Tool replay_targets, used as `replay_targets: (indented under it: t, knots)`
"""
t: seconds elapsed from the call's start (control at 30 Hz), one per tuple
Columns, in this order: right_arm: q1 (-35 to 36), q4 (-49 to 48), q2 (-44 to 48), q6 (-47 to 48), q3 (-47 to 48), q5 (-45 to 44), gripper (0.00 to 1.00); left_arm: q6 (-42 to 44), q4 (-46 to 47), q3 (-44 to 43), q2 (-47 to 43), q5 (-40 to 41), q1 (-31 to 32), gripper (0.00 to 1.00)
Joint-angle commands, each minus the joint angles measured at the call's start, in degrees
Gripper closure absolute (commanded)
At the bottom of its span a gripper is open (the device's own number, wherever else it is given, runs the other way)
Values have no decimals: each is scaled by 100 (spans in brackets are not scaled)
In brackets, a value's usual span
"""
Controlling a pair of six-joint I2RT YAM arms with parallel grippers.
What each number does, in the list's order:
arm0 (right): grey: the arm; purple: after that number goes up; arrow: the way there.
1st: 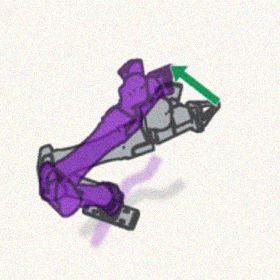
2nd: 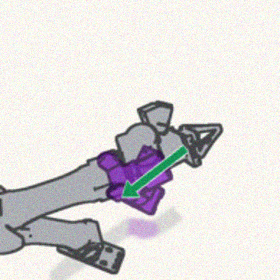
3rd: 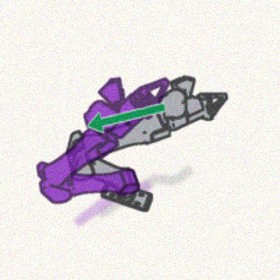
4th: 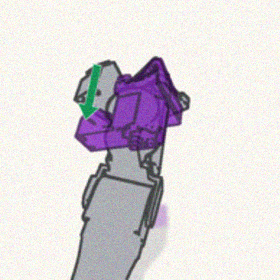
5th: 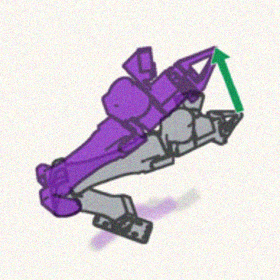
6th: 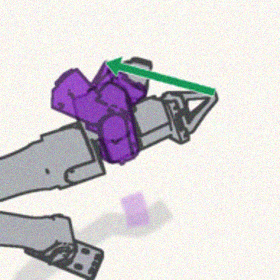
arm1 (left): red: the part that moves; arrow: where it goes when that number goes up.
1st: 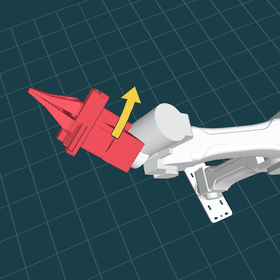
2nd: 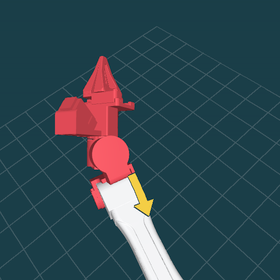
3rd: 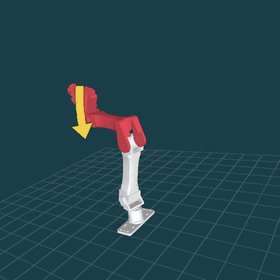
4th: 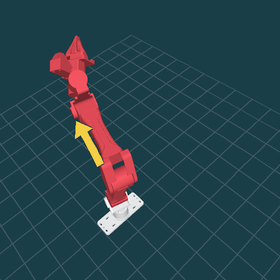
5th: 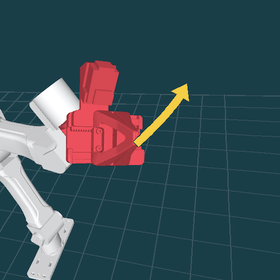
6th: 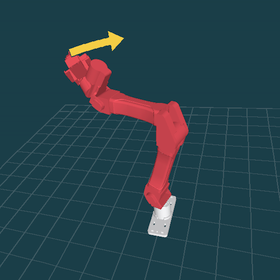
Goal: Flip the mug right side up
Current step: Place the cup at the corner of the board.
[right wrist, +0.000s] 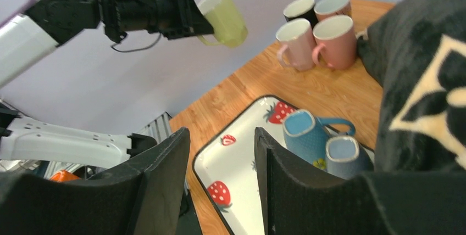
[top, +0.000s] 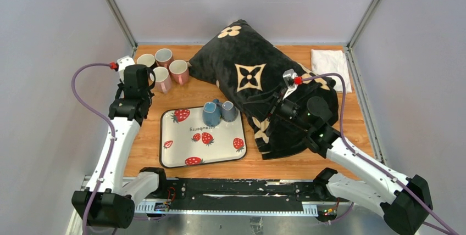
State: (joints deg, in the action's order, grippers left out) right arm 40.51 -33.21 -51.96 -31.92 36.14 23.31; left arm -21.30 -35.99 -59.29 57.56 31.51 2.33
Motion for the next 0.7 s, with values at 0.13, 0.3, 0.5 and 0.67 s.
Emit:
replay_targets:
  t: [0.13, 0.3, 0.5, 0.67]
  knots:
    - [74, 1985, 304, 948, 446, -683, 49, -137, 886, -276, 354, 186, -374, 100]
    - [71, 2489, 423, 1256, 525, -764, 49, -138, 1422, 9, 598, 137, -557, 100]
    - [72, 2679, 504, 1417, 502, -699, 48, -95, 2177, 353, 1101, -21, -641, 100]
    - [79, 2732, 654, 1560, 426, -665, 48, -39, 2536, 371, 1565, 122, -655, 100]
